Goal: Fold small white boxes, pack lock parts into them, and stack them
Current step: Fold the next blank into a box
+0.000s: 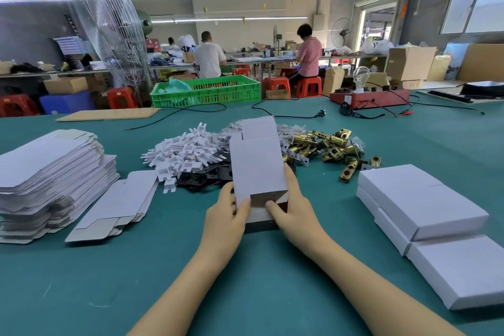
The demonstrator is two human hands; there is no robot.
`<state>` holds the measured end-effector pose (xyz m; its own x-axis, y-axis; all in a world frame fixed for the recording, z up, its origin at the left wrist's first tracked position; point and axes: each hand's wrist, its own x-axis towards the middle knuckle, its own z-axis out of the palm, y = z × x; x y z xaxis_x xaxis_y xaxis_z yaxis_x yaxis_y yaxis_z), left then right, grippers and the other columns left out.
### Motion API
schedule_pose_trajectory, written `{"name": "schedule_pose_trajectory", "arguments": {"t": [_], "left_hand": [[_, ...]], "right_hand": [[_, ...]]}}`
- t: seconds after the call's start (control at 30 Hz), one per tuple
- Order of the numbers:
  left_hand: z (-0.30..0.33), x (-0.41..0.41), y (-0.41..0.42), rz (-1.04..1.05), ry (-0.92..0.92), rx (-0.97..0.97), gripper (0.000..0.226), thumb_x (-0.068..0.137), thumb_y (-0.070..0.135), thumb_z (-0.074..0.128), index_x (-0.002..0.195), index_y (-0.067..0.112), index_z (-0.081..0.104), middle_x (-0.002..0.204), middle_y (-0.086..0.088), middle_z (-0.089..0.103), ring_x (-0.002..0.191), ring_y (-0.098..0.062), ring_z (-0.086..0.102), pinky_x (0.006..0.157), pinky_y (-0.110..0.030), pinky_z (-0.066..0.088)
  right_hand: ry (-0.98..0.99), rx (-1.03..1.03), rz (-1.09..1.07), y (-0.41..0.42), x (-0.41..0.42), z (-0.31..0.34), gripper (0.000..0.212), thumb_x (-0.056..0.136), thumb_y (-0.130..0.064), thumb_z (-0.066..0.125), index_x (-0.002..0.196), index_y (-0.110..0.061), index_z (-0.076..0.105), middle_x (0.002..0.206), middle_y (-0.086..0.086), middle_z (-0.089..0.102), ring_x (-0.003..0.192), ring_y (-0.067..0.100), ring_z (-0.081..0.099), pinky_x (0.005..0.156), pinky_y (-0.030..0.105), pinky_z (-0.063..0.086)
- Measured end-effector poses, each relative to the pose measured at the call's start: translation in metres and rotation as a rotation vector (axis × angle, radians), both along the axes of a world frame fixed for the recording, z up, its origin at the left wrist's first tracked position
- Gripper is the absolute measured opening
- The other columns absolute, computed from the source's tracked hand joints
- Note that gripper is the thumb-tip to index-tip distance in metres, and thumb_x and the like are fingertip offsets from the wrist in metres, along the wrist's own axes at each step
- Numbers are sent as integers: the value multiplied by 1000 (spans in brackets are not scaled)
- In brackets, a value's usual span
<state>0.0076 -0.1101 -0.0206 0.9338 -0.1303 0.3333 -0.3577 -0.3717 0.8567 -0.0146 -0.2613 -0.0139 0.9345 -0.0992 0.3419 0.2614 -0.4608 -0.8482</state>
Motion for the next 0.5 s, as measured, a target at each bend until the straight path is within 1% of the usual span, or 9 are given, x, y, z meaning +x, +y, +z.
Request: {"name": "schedule_pose_trajectory", "arguments": {"t": [0.07, 0.1, 0.17, 0.2, 0.27, 0.33, 0.4, 0.47, 0.5], "left_hand": [[1, -2, -2, 7, 30, -81, 24, 95, 17, 59, 102, 37, 50, 98, 23, 65, 81, 1, 65, 66, -6, 45], [3, -2, -3, 16, 60, -148, 23, 94, 18, 61, 100, 37, 50, 101, 22, 64, 80, 4, 65, 64, -5, 45], [5, -2, -3, 47, 114, -287, 22, 92, 27, 65, 106, 34, 51, 102, 14, 68, 78, 7, 65, 64, -6, 45], [6, -2, -2, 58, 127, -333, 27, 91, 32, 66, 112, 31, 50, 98, 9, 72, 79, 3, 66, 65, -10, 47], [8, -1, -1, 56, 132, -363, 39, 90, 38, 66, 123, 31, 47, 89, 5, 75, 75, -4, 67, 65, -17, 50], [8, -1, 0, 50, 135, -369, 39, 89, 38, 67, 122, 31, 49, 86, 4, 74, 72, -6, 66, 62, -17, 49], [8, 0, -1, 33, 152, -415, 29, 89, 37, 67, 115, 32, 53, 92, 3, 75, 81, -14, 69, 68, -23, 51], [9, 1, -1, 16, 165, -469, 22, 90, 34, 67, 110, 30, 57, 103, 3, 75, 94, -17, 70, 76, -28, 55], [10, 1, -1, 7, 177, -485, 21, 91, 33, 66, 110, 28, 58, 107, 3, 74, 99, -17, 70, 81, -32, 56]], "right_hand": [[-12, -19, 2, 2, -2, 1, 80, 92, -10, 55, 153, -30, 7, 106, -3, 66, 87, 13, 61, 75, 19, 46], [-18, -42, 1, 3, -2, 1, 80, 92, -10, 55, 153, -29, 7, 100, 1, 67, 78, 12, 60, 72, 22, 46], [-30, -108, 2, 4, -3, 0, 81, 92, -10, 56, 153, -27, 6, 87, 8, 67, 62, 9, 53, 61, 21, 43], [-32, -137, 6, 5, -3, -1, 82, 91, -9, 56, 153, -26, 5, 83, 9, 66, 59, 10, 51, 57, 22, 40], [-41, -176, 21, 7, -4, -1, 83, 91, -10, 56, 153, -27, 3, 79, 9, 64, 58, 13, 51, 55, 25, 39], [-66, -187, 29, 10, -5, -3, 83, 91, -10, 55, 153, -28, 3, 77, 9, 64, 60, 16, 53, 57, 31, 43], [-80, -172, 17, 10, -6, -4, 83, 91, -10, 55, 153, -30, 4, 77, 9, 64, 61, 19, 55, 59, 33, 45], [-72, -153, 15, 10, -5, -4, 82, 91, -10, 55, 152, -33, 5, 73, 8, 63, 58, 16, 53, 57, 30, 44], [-68, -152, 26, 10, -4, -3, 83, 91, -9, 54, 152, -34, 3, 69, 4, 59, 54, 11, 49, 54, 27, 42]]}}
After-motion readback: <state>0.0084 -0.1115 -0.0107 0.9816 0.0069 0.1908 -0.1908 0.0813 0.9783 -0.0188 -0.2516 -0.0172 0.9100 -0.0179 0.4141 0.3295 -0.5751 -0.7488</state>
